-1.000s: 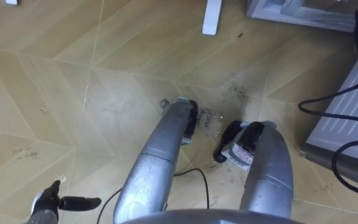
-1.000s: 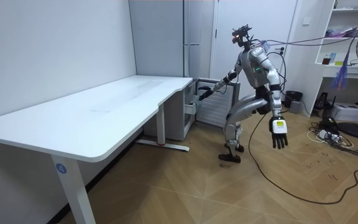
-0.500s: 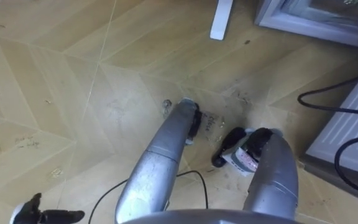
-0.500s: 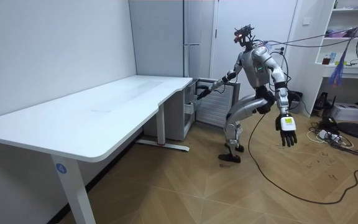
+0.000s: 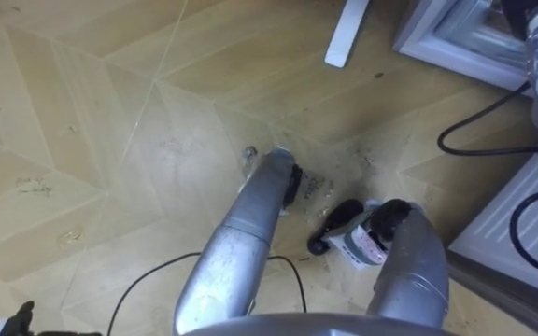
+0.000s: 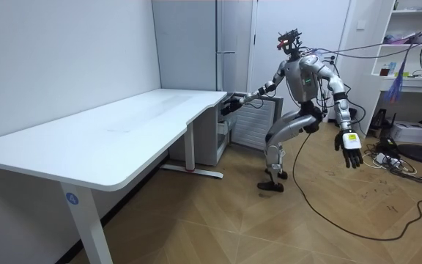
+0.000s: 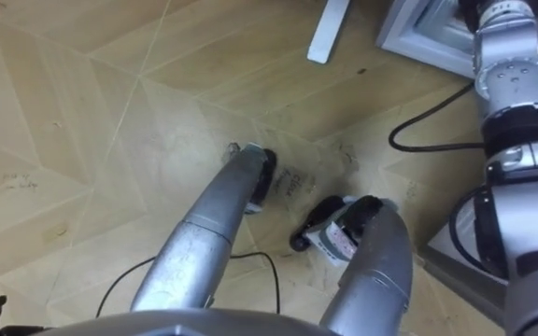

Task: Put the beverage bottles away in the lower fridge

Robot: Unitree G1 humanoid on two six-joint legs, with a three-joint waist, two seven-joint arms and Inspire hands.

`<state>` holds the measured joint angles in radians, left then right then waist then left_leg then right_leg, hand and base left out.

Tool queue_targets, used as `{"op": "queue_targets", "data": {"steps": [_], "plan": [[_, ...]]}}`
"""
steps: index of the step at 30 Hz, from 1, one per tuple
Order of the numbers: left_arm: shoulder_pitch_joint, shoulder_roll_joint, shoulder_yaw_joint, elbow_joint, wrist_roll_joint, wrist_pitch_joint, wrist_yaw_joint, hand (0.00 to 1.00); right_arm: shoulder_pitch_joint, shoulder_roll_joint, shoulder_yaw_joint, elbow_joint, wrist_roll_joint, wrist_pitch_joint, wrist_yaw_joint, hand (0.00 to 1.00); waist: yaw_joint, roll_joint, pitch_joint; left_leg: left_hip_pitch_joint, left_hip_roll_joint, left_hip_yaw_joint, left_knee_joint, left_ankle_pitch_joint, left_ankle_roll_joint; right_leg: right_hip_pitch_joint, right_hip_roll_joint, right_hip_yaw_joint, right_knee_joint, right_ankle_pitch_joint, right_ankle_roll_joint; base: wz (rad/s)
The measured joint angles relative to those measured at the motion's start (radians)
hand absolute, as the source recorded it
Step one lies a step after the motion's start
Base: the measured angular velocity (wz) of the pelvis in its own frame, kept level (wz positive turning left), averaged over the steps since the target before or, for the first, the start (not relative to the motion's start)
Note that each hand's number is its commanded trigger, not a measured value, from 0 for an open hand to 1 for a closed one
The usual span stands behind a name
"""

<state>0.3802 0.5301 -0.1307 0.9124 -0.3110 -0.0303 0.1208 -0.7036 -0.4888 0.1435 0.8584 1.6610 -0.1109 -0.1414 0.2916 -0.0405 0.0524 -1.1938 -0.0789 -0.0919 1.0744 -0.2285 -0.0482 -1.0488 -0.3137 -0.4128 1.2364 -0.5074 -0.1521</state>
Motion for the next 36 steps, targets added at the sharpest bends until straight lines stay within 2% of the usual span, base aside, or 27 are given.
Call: {"op": "queue_targets", "data": {"steps": [6, 13, 17, 19, 21, 25, 28, 29, 31, 33, 36], "plan": [[0.007, 0.000, 0.000, -0.008, 0.000, 0.001, 0.020, 0.00, 0.000, 0.000, 0.003, -0.003, -0.014, 0.002, 0.003, 0.00, 0.013, 0.000, -0.0001, 0.000, -0.006, 0.004, 0.000, -0.006, 0.006, 0.003, -0.005, 0.000, -0.003, -0.006, 0.004, 0.02], [0.007, 0.000, 0.001, -0.016, 0.001, 0.000, 0.026, 0.00, 0.000, 0.000, 0.011, -0.003, -0.021, 0.005, 0.012, 0.00, 0.013, 0.000, -0.0005, 0.008, -0.007, 0.008, -0.003, -0.013, -0.001, 0.008, -0.005, -0.001, -0.005, -0.010, -0.011, 0.00], [0.007, 0.000, 0.003, -0.020, 0.000, 0.002, 0.026, 0.00, 0.000, -0.001, 0.020, -0.001, -0.021, 0.018, 0.012, 0.00, 0.011, 0.001, -0.0009, 0.020, -0.006, 0.002, -0.016, -0.014, -0.002, 0.024, -0.005, -0.012, -0.018, -0.010, -0.015, 0.00], [0.007, 0.002, 0.009, -0.021, 0.001, 0.004, 0.027, 0.00, 0.000, -0.002, 0.027, 0.008, -0.023, 0.019, 0.020, 0.00, 0.009, 0.002, -0.0011, 0.022, -0.007, -0.005, -0.025, -0.012, -0.004, 0.036, -0.004, -0.031, -0.032, -0.007, -0.022, 0.06], [0.007, 0.004, 0.007, -0.025, 0.002, 0.010, 0.027, 0.00, 0.000, -0.004, 0.033, 0.042, -0.027, 0.023, 0.053, 0.00, 0.006, 0.002, -0.0008, 0.033, -0.007, -0.019, -0.032, -0.011, -0.006, 0.055, 0.000, -0.046, -0.045, -0.006, -0.024, 0.11], [0.005, 0.009, 0.005, -0.040, 0.000, 0.023, 0.017, 0.00, 0.006, -0.007, 0.046, 0.142, -0.072, 0.049, 0.157, 0.00, 0.004, 0.001, 0.0005, 0.076, -0.005, -0.041, -0.051, -0.014, -0.009, 0.113, 0.022, -0.063, -0.086, -0.005, -0.013, 0.06], [0.002, 0.017, 0.004, -0.034, 0.000, 0.025, -0.004, 0.00, 0.016, -0.042, 0.092, 0.217, -0.132, 0.071, 0.248, 0.00, 0.007, -0.001, 0.0030, 0.119, -0.002, -0.052, -0.081, -0.014, -0.009, 0.163, 0.038, -0.074, -0.132, 0.002, -0.006, 0.00], [0.000, 0.017, 0.001, -0.033, 0.000, 0.029, -0.014, 0.00, 0.017, -0.059, 0.111, 0.251, -0.170, 0.082, 0.284, 0.00, 0.007, -0.003, 0.0040, 0.132, -0.001, -0.054, -0.094, -0.014, -0.009, 0.175, 0.045, -0.074, -0.149, 0.009, 0.003, -0.05], [-0.001, 0.017, -0.002, -0.035, -0.003, 0.034, -0.035, 0.00, 0.027, -0.070, 0.112, 0.294, -0.201, 0.089, 0.338, 0.00, 0.005, -0.003, 0.0040, 0.150, -0.001, -0.065, -0.106, -0.014, -0.010, 0.199, 0.055, -0.081, -0.176, 0.019, 0.004, -0.02], [-0.006, 0.018, -0.009, -0.033, -0.001, 0.035, -0.049, 0.00, 0.067, -0.070, 0.112, 0.329, -0.247, 0.091, 0.374, 0.00, 0.000, -0.002, 0.0043, 0.185, -0.002, -0.070, -0.120, -0.018, -0.009, 0.240, 0.063, -0.087, -0.202, 0.028, 0.005, 0.02], [-0.030, 0.000, -0.032, -0.025, 0.000, 0.035, -0.071, 0.00, 0.170, -0.074, 0.129, 0.360, -0.349, 0.094, 0.440, 0.00, -0.006, 0.002, 0.0045, 0.242, 0.003, -0.074, -0.143, -0.032, 0.000, 0.303, 0.082, -0.088, -0.253, 0.037, 0.024, -0.07]]}}
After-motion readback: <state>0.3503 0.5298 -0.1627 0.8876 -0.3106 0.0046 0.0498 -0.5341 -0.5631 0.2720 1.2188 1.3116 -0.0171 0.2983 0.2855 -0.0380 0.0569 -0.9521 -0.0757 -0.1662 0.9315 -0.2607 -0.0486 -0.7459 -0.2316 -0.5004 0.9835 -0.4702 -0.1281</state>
